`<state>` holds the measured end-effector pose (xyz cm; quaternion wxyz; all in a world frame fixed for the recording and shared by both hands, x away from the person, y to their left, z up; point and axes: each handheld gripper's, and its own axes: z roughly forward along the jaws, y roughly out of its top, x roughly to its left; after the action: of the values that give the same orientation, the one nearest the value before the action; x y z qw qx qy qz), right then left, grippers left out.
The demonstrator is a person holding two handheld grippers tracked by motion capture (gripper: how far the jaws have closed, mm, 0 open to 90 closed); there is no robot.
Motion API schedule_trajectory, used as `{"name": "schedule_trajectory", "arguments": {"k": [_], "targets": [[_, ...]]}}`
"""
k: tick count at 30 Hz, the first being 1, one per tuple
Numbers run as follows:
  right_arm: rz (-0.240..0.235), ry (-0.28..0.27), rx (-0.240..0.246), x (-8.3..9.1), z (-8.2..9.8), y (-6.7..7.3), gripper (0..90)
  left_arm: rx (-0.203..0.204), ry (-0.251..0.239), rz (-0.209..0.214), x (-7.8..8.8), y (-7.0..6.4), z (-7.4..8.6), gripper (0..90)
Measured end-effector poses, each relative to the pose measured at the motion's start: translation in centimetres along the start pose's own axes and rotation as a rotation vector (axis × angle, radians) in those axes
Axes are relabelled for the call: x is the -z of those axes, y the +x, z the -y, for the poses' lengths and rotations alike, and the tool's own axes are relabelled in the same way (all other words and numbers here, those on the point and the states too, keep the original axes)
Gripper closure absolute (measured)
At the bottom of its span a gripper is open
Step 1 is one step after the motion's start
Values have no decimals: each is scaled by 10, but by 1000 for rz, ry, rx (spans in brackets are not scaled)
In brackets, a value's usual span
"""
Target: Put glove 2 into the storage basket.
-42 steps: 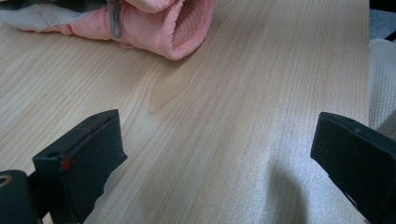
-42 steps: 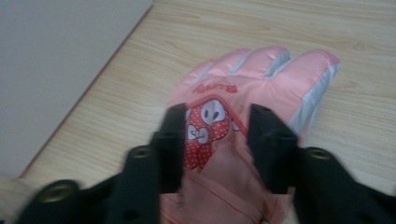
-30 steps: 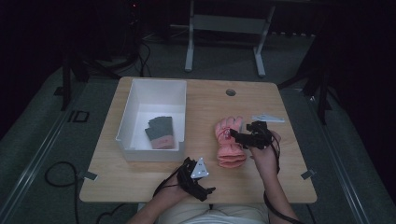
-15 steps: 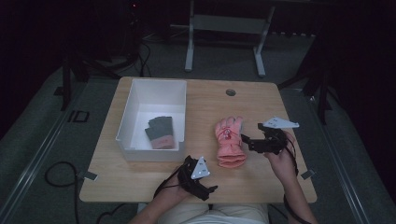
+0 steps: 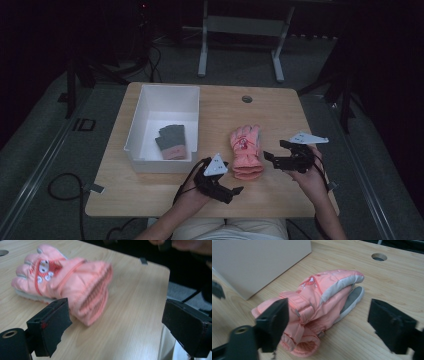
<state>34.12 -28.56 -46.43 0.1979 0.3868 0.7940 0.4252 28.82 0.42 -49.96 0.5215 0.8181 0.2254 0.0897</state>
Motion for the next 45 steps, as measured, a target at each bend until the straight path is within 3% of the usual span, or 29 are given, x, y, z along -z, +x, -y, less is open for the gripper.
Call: {"name": "schedule_trajectory", "arguments": {"k": [6, 9, 10, 12, 16, 20, 25, 27, 31, 33, 36, 39, 41, 45], "targets": [[29, 17, -12, -5, -4, -3, 656, -24, -6, -32, -9, 7, -29, 149], [34, 25, -9, -8, -7, -4, 713, -47, 10, -64, -15, 9, -40, 214], [31, 24, -4, -10, -9, -4, 748, -46, 19, -94, -20, 12, -48, 214], [24, 18, 8, -17, -17, -3, 755, -30, 17, -112, -25, 18, -55, 284], [30, 8, 52, -34, -30, 2, 748, -6, 21, -192, -34, 32, -67, 418], [39, 5, 46, -50, -37, 5, 713, 37, 40, -268, -43, 48, -71, 426], [56, 49, 62, -71, -35, 13, 603, 87, 76, -325, -56, 62, -68, 368], [75, 67, 62, -75, -30, 12, 583, 91, 96, -319, -60, 66, -66, 351], [97, 115, 42, -80, -16, 4, 559, 140, 142, -298, -69, 72, -59, 271], [106, 131, 30, -81, -12, 1, 551, 165, 153, -279, -71, 75, -56, 268], [112, 150, 24, -83, -7, -3, 532, 185, 165, -286, -71, 80, -51, 264], [110, 156, 2, -84, -4, -6, 517, 215, 196, -261, -76, 83, -46, 273], [111, 163, 6, -86, -3, -7, 508, 225, 228, -267, -82, 85, -42, 282], [109, 180, 4, -88, 1, -10, 473, 307, 243, -263, -89, 97, -31, 303]]}}
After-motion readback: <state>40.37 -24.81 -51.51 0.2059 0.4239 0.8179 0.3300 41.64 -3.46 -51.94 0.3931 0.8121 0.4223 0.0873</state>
